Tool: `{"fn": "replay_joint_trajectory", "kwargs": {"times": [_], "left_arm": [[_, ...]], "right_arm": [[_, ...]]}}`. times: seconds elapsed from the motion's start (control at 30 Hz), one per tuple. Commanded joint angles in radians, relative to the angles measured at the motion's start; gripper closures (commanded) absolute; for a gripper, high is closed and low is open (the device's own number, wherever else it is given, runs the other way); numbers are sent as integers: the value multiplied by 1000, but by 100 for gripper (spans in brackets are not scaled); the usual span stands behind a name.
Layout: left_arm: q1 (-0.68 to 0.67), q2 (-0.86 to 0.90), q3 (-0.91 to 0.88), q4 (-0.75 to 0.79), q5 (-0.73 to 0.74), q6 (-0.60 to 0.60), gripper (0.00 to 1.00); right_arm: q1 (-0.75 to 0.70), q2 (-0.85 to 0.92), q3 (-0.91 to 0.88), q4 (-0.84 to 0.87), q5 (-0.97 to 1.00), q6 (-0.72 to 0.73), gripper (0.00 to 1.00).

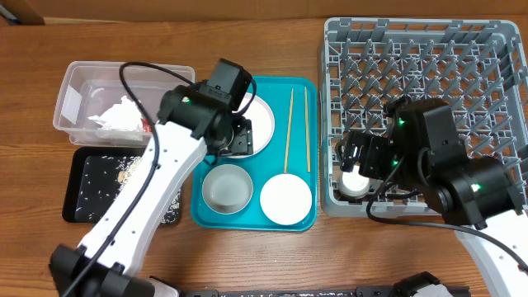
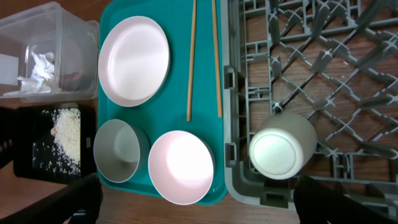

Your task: Sort waste into correct bins and load items into the dishwasher

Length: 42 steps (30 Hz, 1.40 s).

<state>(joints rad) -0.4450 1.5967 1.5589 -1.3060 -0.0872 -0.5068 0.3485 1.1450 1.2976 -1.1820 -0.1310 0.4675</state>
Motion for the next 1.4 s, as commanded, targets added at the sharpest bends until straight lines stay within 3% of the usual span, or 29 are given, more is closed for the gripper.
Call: {"fn": "replay_joint_trajectory", "kwargs": {"times": [0.0,0.1,0.23,0.33,0.43,0.5,0.53,0.8,1.23,1.37], "left_arm": [[0,-7,13,-23,-28,50,32],[-1,-14,13,-39,-24,48,41],[0,-111,14,-47,-39,43,41],[0,-249,14,-55,-127,44,39],[0,-393,14,-46,-156,91,25],[0,-478,14,-48,-156,123,12],[0,-511,14,-50,-156,129,0],[0,-671,14,-56,-141,126,0],[40,-715,3,-51,-181,149,0],[106,-810,-135,123,-167,213,0]], "right_arm": [[5,-5,11,11,-5,-21,1],[5,-5,11,9,-5,-23,1],[5,-28,11,8,17,-23,3],[4,-94,11,21,106,-18,3],[4,-175,11,50,155,-19,0],[4,-222,11,80,156,-19,0],[4,-238,11,91,156,-19,0],[4,-261,11,93,156,-19,0],[4,-217,11,71,156,-19,0],[4,-198,11,72,156,-19,0]]}}
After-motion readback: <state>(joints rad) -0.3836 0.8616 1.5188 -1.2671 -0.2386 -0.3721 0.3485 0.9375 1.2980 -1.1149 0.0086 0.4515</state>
